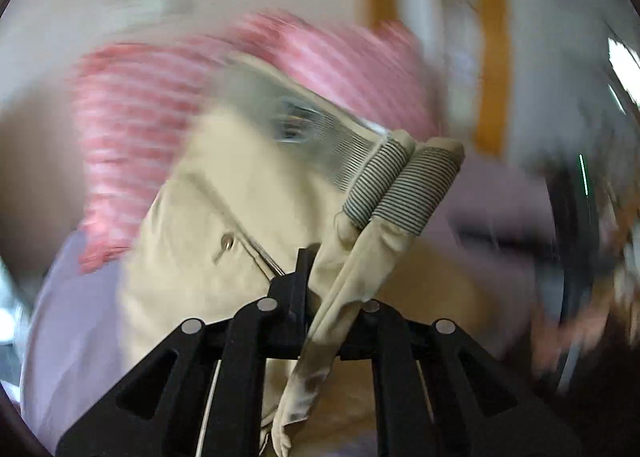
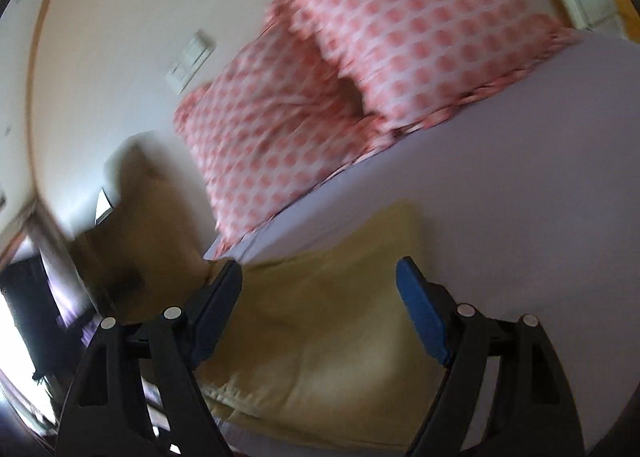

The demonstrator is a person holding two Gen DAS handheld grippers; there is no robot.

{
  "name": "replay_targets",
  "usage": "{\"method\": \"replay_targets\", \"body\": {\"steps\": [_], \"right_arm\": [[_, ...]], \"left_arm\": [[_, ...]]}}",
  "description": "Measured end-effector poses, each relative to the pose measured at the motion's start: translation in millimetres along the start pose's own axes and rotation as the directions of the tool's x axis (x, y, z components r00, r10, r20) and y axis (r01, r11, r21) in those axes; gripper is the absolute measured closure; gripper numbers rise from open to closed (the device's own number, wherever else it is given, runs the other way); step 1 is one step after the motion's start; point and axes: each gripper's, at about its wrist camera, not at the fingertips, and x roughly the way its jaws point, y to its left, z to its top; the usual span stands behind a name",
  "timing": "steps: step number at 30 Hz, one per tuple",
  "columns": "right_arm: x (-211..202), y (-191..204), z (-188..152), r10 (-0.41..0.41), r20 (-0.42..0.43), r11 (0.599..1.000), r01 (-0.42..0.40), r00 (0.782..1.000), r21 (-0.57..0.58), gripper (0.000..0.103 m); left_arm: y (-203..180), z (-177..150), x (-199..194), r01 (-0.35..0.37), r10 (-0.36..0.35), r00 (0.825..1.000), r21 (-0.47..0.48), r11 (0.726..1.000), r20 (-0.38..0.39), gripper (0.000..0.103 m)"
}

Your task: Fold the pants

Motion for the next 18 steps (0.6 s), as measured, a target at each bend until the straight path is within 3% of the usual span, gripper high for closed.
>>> {"method": "replay_targets", "body": {"steps": [3,5,10,11,15,17,18], "right_arm": [[-2.1,-27.0,5.4,-0.027,-0.007,0.995,0.027,1.000,0.098,0.022],[0.7,-42.5,8.6,-0.009,-0.025,0.985,0.013,1.000,0.174,0.022],[15.6,-47.4,16.8,0.033,-0.073,0.976,-0.016,0.997,0.215,0.022],[18.6,-46.8,18.5,0.046,-0.086,0.975,-0.026,0.995,0.221,0.022],[32.5,-44.2,24.7,0.062,-0.159,0.975,-0.025,0.985,0.221,0.022],[45.5,-39.1,27.2,-0.006,-0.221,0.985,0.044,0.975,0.165,0.022],[49.6,-38.5,26.4,-0.029,-0.246,0.987,0.066,0.969,0.144,0.022]], "left_arm": [[-40.7,-30.5,44.1,0.133,-0.123,0.980,0.057,0.989,-0.154,0.094],[-50.7,-37.4,47.4,0.102,-0.091,0.986,0.074,0.992,-0.139,0.095],[-50.4,-4.2,29.7,0.075,-0.075,0.997,0.018,0.997,-0.019,0.095],[-53.7,-2.0,34.3,0.070,-0.070,0.997,0.038,0.997,-0.021,0.095],[-88.0,-21.7,80.1,0.087,-0.069,0.986,0.114,0.990,-0.153,0.090],[-89.1,-30.4,72.2,0.099,-0.084,0.988,0.111,0.989,-0.133,0.086],[-83.4,-29.2,64.1,0.142,-0.130,0.983,0.085,0.986,-0.133,0.082]]}}
